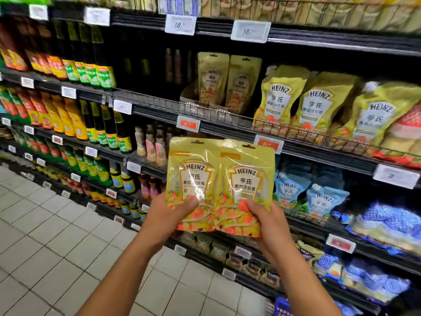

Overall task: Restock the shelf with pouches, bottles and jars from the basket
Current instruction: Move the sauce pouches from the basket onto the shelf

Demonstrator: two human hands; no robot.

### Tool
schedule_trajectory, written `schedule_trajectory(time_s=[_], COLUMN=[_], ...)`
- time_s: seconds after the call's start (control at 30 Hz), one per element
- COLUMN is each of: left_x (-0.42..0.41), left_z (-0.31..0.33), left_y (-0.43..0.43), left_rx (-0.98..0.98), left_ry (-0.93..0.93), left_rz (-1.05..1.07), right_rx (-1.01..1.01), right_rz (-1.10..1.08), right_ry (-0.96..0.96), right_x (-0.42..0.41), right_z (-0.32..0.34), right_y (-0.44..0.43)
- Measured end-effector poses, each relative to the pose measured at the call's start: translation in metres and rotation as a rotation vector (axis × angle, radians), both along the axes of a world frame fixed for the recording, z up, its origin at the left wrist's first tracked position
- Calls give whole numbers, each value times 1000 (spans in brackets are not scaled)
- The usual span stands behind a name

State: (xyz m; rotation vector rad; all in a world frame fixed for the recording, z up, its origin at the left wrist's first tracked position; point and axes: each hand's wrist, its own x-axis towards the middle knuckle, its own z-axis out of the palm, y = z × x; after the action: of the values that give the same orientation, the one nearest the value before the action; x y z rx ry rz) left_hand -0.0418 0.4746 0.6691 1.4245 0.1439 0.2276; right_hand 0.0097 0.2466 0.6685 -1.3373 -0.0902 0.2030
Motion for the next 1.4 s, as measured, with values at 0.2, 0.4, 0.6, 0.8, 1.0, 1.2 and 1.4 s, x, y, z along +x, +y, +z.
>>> schedule_trajectory(time_s=[0.2, 0.4, 0.6, 0.8, 1.0, 1.2, 1.4], left_x=[48, 109, 190, 273, 345, 404, 427], left_z=[17, 41, 86, 127, 151, 152, 150], left_y=[16, 54, 101, 142, 160, 159, 145], left_rx=[-6, 70, 86, 125, 120, 220, 178], left_ry=[-58, -123, -212, -264, -261, -91, -162], left_rz=[-6, -30, -127, -215, -257, -193, -262], right_rx=[36, 42, 65, 19, -129, -324, -369], right_rz=[-26, -61, -164, -313, -473, -633, -603], right_ry=[-43, -105, -148, -203, -230, -164, -62], right_x=[43, 95, 160, 218, 261, 299, 331], right_z=[20, 45, 86, 126, 157, 169, 164], right_y=[21, 58, 101, 127, 132, 127, 130])
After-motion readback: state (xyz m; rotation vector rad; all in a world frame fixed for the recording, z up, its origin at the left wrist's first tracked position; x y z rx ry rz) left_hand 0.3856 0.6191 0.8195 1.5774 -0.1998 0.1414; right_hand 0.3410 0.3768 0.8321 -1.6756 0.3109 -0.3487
